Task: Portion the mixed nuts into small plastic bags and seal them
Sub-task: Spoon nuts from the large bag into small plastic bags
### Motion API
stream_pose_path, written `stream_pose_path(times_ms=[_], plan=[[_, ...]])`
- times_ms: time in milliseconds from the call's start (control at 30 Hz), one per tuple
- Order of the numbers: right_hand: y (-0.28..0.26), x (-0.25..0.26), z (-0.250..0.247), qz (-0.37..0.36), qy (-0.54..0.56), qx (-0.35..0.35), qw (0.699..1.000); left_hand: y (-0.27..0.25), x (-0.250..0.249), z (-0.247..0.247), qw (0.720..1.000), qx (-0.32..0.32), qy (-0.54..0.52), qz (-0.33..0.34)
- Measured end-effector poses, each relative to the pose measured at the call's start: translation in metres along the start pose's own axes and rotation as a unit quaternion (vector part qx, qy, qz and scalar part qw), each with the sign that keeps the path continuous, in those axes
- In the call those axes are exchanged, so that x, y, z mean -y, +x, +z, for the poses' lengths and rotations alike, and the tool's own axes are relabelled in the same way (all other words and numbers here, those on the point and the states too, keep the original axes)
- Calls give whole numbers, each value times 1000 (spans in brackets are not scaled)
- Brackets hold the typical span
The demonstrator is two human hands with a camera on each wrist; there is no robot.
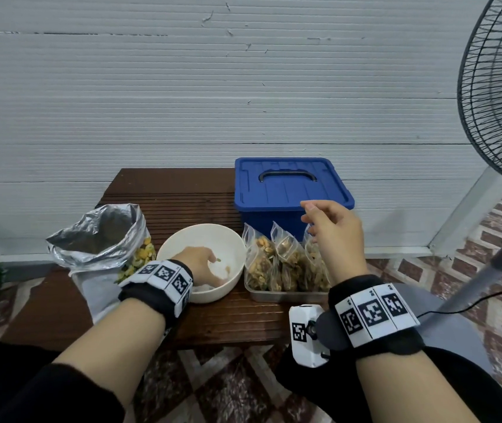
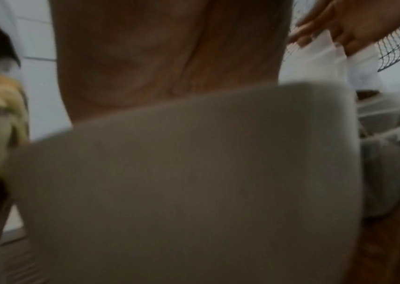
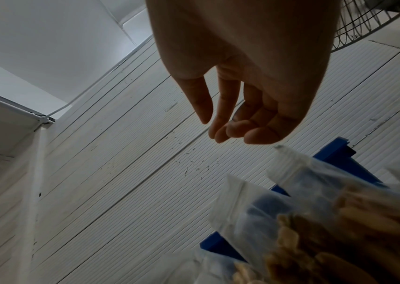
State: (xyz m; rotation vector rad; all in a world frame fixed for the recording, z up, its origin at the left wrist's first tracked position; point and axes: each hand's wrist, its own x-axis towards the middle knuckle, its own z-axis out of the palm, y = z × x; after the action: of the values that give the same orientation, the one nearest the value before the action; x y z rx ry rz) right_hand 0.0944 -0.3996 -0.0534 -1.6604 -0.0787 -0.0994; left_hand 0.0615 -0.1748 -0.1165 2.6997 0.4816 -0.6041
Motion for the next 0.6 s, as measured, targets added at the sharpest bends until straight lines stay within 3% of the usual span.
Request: stream_pose_path(times_ms=[200, 400, 500, 600], plan=[[-1, 2, 7, -12, -14, 13, 1000, 12, 8, 14, 999, -20, 43, -1], [-1, 3, 12, -14, -21, 18, 1000, 17, 11, 17, 999, -51, 4, 1], [-1, 4, 15, -19, -23, 19, 999, 13, 8, 13, 994, -102, -34, -9], [-1, 5, 19, -17, -30, 26, 999, 5, 7, 4, 974, -197, -111, -28]])
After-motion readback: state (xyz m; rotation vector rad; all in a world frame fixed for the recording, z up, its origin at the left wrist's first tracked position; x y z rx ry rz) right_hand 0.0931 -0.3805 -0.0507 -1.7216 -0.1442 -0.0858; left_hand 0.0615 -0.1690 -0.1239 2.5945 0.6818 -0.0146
